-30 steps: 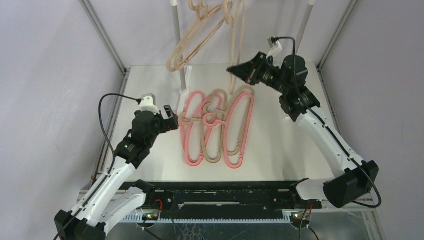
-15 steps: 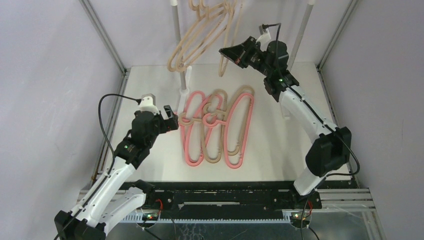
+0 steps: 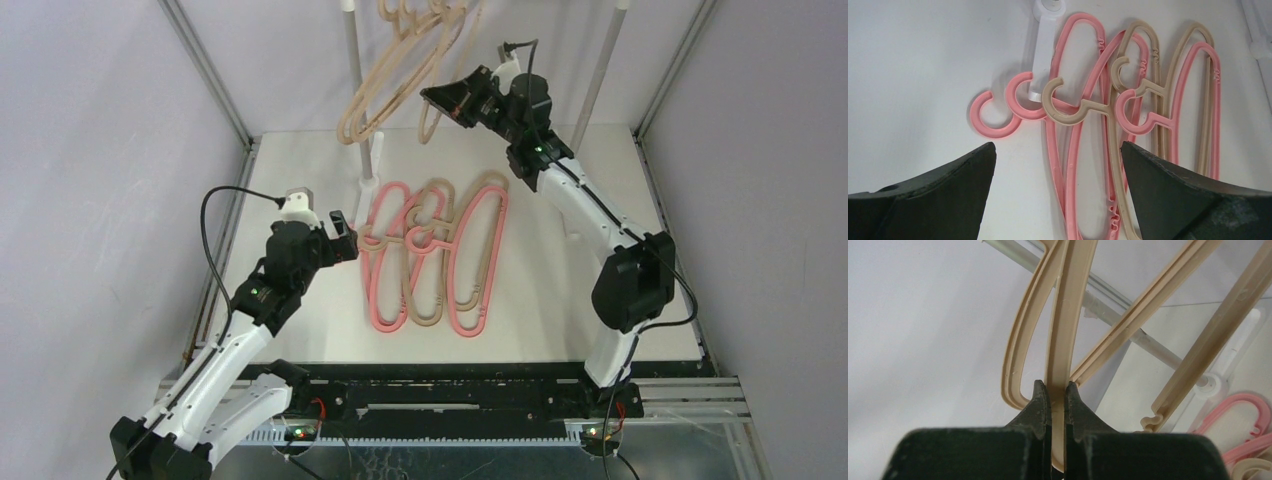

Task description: Organize the hangers

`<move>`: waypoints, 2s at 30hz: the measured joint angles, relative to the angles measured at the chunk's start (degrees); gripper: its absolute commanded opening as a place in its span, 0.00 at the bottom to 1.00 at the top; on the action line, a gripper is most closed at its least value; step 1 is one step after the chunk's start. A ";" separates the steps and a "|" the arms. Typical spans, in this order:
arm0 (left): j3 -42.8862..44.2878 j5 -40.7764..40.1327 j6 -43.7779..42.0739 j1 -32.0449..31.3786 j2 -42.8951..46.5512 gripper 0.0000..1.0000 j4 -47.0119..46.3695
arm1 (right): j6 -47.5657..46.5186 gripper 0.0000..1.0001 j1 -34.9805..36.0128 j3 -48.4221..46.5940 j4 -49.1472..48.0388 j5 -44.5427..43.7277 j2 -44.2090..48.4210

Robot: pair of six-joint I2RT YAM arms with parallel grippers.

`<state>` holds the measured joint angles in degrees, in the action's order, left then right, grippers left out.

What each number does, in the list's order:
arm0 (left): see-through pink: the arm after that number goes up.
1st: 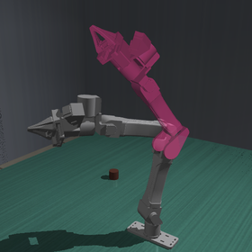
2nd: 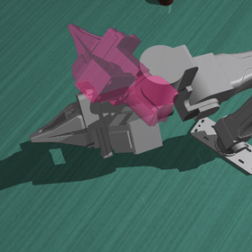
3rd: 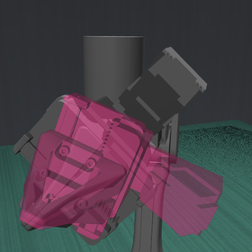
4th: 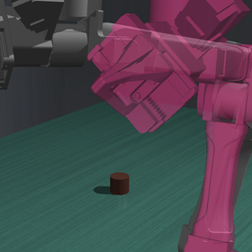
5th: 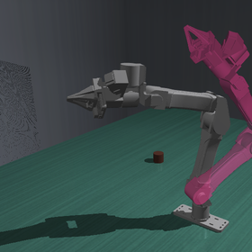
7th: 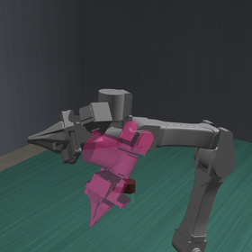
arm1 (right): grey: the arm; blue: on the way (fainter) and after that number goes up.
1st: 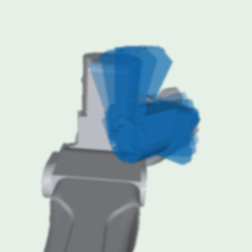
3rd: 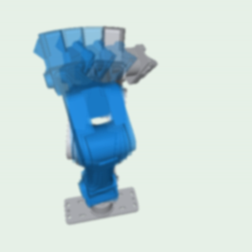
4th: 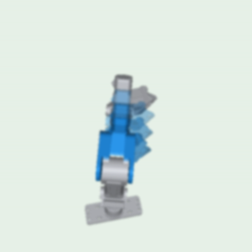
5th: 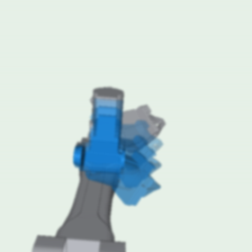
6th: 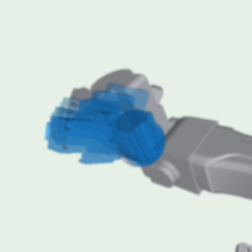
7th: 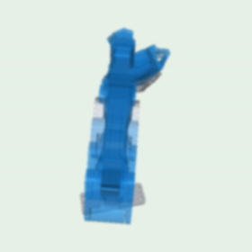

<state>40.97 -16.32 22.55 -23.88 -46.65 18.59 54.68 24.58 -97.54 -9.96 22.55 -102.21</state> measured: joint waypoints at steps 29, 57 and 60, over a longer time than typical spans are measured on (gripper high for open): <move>-1.86 -0.02 0.00 0.00 -0.22 1.00 0.07 | -3.45 0.71 0.96 11.23 3.54 -2.05 6.71; -1.36 -0.02 0.00 0.00 -4.68 1.00 -0.24 | -30.08 0.99 8.98 38.53 25.64 -25.81 40.26; -1.36 -0.02 0.00 0.00 -4.68 0.99 -0.24 | -31.26 0.91 14.53 41.92 27.91 -28.98 38.27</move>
<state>39.62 -16.34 22.55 -23.88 -51.33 18.35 23.42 39.11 -55.61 17.96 -6.44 -63.94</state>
